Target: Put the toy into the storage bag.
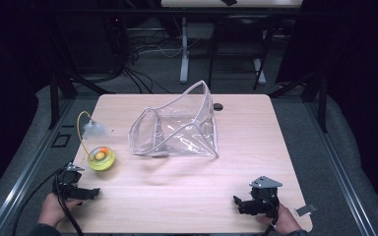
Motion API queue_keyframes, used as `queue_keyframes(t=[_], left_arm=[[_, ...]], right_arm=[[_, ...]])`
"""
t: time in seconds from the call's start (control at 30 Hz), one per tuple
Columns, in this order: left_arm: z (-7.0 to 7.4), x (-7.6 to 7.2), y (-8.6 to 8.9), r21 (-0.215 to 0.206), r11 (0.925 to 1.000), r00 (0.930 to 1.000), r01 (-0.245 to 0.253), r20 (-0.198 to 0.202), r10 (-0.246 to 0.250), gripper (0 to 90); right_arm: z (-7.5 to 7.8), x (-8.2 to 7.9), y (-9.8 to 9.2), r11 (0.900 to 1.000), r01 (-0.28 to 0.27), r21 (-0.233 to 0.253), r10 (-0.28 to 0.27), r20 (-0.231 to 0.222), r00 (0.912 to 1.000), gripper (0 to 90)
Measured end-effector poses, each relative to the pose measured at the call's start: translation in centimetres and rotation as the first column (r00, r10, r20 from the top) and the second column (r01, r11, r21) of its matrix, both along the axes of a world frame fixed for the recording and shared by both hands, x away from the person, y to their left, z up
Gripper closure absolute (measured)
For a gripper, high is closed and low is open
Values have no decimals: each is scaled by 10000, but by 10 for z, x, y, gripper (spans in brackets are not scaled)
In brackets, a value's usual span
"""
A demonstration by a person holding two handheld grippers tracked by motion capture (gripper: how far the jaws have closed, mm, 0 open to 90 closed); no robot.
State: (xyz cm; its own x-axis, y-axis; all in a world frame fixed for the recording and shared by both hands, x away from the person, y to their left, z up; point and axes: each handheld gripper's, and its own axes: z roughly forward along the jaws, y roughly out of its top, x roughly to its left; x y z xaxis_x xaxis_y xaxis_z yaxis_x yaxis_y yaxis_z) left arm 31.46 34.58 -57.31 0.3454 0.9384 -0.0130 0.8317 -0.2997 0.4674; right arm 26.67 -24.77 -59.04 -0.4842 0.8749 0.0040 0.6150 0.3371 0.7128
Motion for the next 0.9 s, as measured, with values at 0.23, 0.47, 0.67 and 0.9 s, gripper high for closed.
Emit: queue_keyframes(t=[0.23, 0.47, 0.67, 0.9], left_arm=[[0, 0, 0, 0, 10000, 10000, 5, -1, -5, 0], [2, 1, -2, 90, 9998, 9995, 198, -237, -196, 0], [9, 3, -6, -22, 9994, 9991, 333, -261, -334, 0], [18, 4, -7, -87, 9993, 9989, 360, -300, -363, 0]], right_arm=[[0, 0, 0, 10000, 1, -2, -1, 2, 10000, 0], [0, 0, 0, 10000, -7, 0, 7, -3, 10000, 0], [0, 0, 0, 10000, -33, 3, 33, -3, 10000, 0], [0, 0, 0, 10000, -1, -37, 1, -6, 10000, 0]])
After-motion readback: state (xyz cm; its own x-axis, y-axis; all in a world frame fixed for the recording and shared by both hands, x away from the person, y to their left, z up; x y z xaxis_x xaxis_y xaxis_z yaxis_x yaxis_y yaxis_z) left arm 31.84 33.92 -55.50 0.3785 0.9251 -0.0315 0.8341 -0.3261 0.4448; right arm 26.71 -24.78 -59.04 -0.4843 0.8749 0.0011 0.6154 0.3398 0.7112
